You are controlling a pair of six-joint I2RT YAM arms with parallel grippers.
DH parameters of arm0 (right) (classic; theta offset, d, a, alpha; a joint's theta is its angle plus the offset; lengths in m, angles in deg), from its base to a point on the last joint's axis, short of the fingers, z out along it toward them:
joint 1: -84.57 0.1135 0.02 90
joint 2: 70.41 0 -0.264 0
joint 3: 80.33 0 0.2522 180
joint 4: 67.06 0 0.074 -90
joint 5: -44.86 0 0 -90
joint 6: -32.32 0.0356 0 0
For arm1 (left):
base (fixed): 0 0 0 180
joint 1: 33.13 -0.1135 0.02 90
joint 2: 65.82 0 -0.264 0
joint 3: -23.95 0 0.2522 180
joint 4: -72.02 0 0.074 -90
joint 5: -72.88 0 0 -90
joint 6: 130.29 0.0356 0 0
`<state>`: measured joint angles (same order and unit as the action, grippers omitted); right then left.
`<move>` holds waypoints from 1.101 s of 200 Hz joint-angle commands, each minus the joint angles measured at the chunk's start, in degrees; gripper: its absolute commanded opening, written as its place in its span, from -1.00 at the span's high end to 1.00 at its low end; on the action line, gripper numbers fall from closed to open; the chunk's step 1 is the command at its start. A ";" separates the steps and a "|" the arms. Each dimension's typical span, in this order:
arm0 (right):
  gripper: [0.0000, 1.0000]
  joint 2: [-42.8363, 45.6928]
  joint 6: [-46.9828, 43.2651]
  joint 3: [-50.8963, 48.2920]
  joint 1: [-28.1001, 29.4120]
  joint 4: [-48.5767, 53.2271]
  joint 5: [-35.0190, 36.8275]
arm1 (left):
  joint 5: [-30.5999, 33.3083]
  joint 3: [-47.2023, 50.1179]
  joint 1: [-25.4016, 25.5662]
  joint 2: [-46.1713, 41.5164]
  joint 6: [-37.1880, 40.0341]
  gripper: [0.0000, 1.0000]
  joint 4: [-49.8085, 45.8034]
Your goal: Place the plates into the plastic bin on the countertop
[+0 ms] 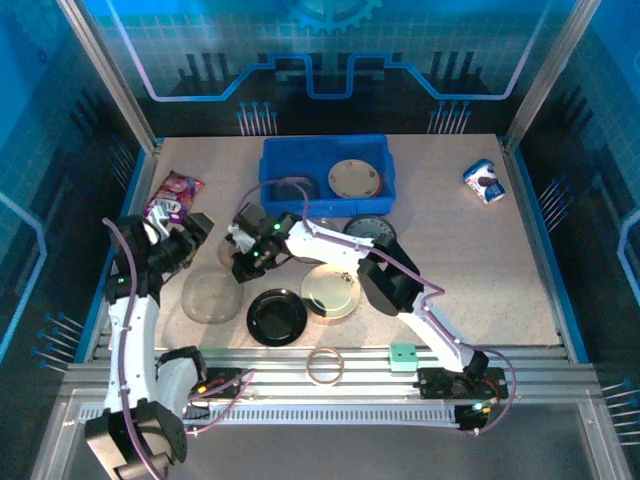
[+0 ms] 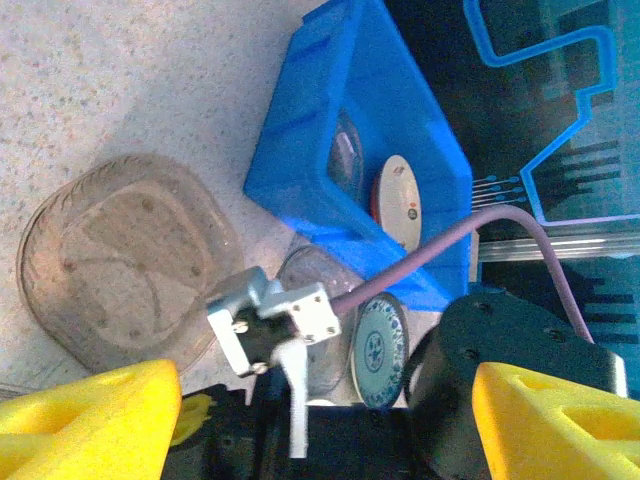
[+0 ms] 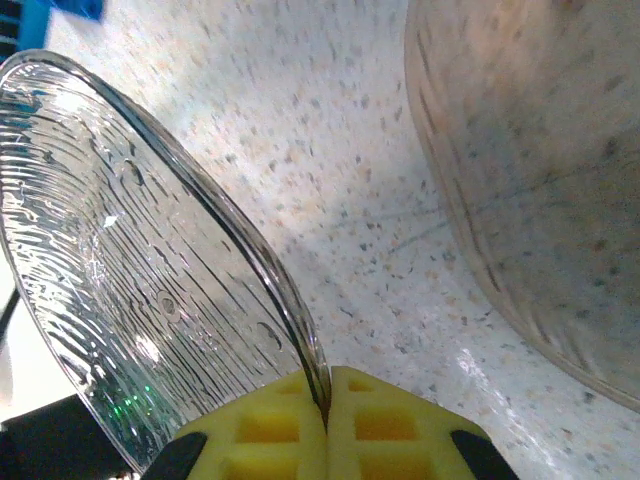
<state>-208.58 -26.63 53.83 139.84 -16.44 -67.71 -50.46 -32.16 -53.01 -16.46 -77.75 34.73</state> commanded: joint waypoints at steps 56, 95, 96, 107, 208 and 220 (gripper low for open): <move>1.00 17.35 3.05 -11.38 -7.83 -2.83 4.56 | 6.11 -12.72 9.25 7.26 3.40 -0.56 2.20; 1.00 28.98 2.79 -25.54 -12.46 -3.99 6.22 | 9.94 -14.95 18.77 11.82 5.82 -0.53 3.19; 1.00 29.26 2.70 -25.86 -12.55 -3.90 6.35 | 9.99 -14.96 18.97 11.90 5.82 -0.54 3.21; 1.00 32.38 1.81 -29.31 -14.15 -3.25 6.90 | 10.58 -14.87 21.19 12.65 6.52 -0.53 3.80; 1.00 43.35 -2.83 -42.25 -22.52 3.10 1.19 | 16.37 -10.47 33.49 16.43 15.45 -0.36 -1.08; 1.00 43.64 -3.22 -42.20 -22.48 3.49 0.83 | 16.20 -9.81 33.72 17.18 15.48 -0.32 -0.72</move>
<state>-167.38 -27.88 11.76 117.39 -15.11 -63.62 -35.73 -43.61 -20.00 -0.92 -65.31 35.76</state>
